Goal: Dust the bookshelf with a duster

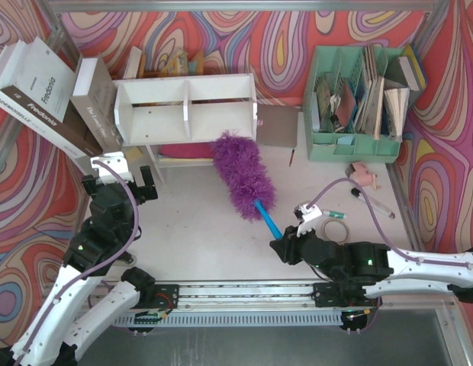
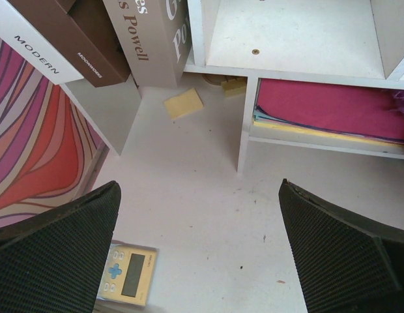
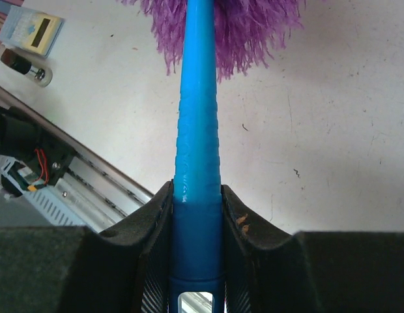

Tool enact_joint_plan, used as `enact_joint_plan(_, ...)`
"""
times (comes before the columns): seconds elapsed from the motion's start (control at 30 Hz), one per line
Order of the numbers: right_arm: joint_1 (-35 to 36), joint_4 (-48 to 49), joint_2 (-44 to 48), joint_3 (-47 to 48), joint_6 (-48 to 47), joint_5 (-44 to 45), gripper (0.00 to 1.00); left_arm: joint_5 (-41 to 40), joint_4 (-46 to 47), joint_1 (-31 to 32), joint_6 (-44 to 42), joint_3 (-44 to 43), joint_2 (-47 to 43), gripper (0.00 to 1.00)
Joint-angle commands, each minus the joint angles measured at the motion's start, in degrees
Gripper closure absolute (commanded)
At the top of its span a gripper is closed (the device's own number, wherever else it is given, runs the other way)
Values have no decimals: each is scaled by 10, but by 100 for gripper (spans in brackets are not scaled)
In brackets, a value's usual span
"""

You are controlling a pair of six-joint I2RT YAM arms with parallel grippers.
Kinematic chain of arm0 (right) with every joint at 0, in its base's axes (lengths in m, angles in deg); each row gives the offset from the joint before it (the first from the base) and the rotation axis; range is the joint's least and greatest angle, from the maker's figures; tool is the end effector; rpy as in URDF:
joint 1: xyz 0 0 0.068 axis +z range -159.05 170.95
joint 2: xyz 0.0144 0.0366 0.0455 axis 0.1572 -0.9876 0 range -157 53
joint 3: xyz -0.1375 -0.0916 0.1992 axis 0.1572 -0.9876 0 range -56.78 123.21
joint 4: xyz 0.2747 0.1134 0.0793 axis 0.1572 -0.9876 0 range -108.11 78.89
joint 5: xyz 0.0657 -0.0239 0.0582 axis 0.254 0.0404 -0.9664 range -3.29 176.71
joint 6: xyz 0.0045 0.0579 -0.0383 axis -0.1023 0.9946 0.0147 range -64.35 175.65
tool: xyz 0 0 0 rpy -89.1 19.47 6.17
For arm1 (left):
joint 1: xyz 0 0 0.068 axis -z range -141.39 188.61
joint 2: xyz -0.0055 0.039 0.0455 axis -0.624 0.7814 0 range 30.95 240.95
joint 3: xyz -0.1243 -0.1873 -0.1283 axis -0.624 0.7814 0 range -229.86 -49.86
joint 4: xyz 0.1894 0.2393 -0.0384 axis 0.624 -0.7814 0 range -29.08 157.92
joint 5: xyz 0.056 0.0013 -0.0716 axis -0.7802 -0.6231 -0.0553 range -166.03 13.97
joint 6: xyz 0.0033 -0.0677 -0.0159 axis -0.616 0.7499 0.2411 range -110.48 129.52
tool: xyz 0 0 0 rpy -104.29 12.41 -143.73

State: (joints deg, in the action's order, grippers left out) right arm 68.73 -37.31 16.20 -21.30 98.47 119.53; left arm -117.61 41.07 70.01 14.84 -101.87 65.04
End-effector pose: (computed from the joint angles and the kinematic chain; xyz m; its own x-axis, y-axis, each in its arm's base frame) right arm 0.0773 0.2115 0.2600 -0.5609 0.1092 -0.8207 -0.4613 0.7819 0.4193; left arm 0.1812 -0.0666 0.3829 -0.1162 -0.0103 -0.9932 -0.1814 0.9833 0.0111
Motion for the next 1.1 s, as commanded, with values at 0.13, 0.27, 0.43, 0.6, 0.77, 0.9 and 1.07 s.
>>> enact_joint_plan(0.13, 2, 148, -94, 2, -49, -40, 100, 3, 6, -4, -3, 9, -2, 2)
enact_joint_plan(0.27, 2, 238, -144, 2, -79, -89, 100, 3, 6, -4, -4, 9, -3, 1)
enact_joint_plan(0.43, 2, 238, -143, -6, -71, -88, 100, 5, 6, -5, -4, 9, -1, 1)
enact_joint_plan(0.6, 2, 160, -118, -4, -43, -72, 100, 4, 6, -4, -5, 9, -3, 1)
enact_joint_plan(0.77, 3, 52, -99, -6, 17, -38, 100, 5, 7, -5, -4, 9, -3, 1)
enact_joint_plan(0.9, 2, 40, -49, -24, 28, -16, 100, 7, 7, -4, -3, 9, -1, 1)
enact_joint_plan(1.07, 3, 112, -89, -19, -8, -57, 100, 6, 6, -5, -3, 9, 0, 2)
